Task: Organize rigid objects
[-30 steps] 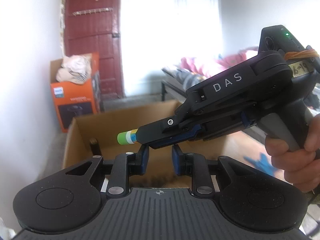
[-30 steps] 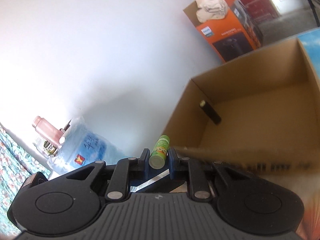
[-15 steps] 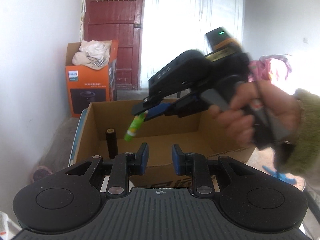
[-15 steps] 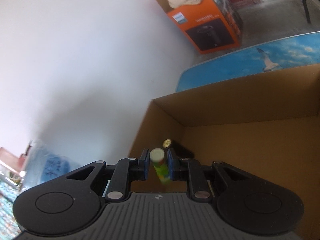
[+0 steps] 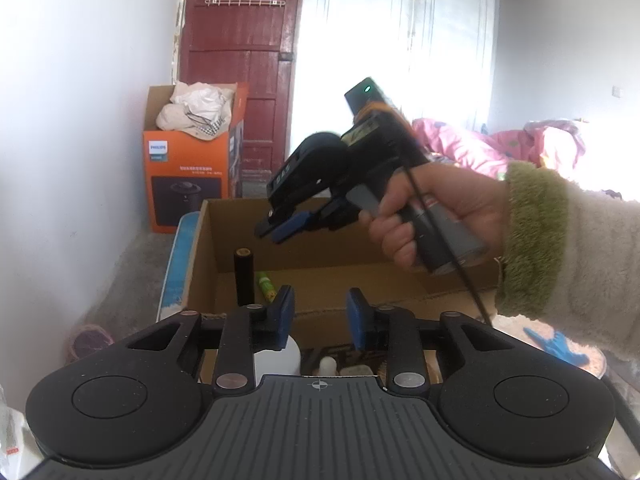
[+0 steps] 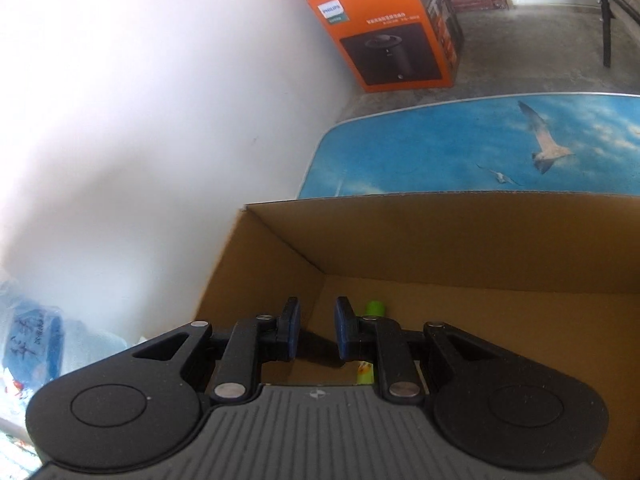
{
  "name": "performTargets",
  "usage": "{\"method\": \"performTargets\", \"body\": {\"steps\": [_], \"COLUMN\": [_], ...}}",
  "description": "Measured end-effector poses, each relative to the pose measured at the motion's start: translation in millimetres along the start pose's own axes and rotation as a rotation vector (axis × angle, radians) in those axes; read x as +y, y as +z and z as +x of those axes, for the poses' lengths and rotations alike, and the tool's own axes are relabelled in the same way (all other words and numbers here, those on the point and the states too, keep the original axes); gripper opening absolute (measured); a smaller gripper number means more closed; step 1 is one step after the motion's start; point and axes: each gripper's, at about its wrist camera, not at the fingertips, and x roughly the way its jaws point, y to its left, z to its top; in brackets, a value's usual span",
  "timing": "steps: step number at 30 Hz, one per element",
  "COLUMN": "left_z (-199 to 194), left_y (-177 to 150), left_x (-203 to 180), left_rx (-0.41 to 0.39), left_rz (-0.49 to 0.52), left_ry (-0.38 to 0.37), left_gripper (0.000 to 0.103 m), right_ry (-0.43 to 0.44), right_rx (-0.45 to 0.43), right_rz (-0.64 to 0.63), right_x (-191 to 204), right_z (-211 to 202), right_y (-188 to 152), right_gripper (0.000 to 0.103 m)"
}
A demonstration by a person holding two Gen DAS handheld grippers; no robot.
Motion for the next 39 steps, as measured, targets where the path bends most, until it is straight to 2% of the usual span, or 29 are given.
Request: {"method": "performTargets", "body": {"steps": [4,7,10,13,16,21,22,24,28,30,32,39], "left_z": [-7,-11,-13,-11,-8,-4,-3,0,7,11,16,25], "left_y": [-4,-9,-19,-32,-46,-59,-60,-62,-66,-68,-71,-74], "left_x": [-2,-7,-15,-22,-26,-35,-38,-44,-54,-57,-58,-54], "left_rx": [0.015,0.034,0.065,0.115,0.170,0.239,0.250,0.263,0.298,0.327,0.353,0.387], "left_rz": [-0.006,-0.007,0.006,0.010,0.002,0.007,0.015,0.035,0.061,0.060,0.055,0.022], "left_ry": [-0.066,-0.121,-0.163,-0.173,-0.164,-0.137,-0.124,-0.097,-0.103,-0.113,-0.110,-0.107], "left_gripper": [0.048,0.055,0.059,0.059,0.059,0.055,0.050,0.048,0.041,0.037,0.035,0.032], "right_ry": [0.049,0.088,0.101,0.109,0.099,0.174,0.184,0.196,0.195,0.199,0.185,0.173], "right_rx": [-0.042,-0.099,-0.154,-0.181,-0.173,-0.100,-0.093,-0.075,0.018,0.057,0.066,0.096], "right_rz": [-0.018,-0.039,-0.051,-0.029,0.023,0.145,0.172,0.216,0.280,0.306,0.313,0.331], "right_x": [3,3,0,-8,-18,-31,-34,-40,-46,-49,-51,-56], "right_z": [-51,-101,-143,-164,-166,-148,-144,-135,-114,-107,-105,-97], "right_y": [-22,-52,-90,-135,-176,-218,-222,-227,-238,-240,-241,-234], "right_gripper": [0.021,0.021,0.022,0.022,0.022,0.023,0.023,0.023,0.025,0.042,0.052,0.052]}}
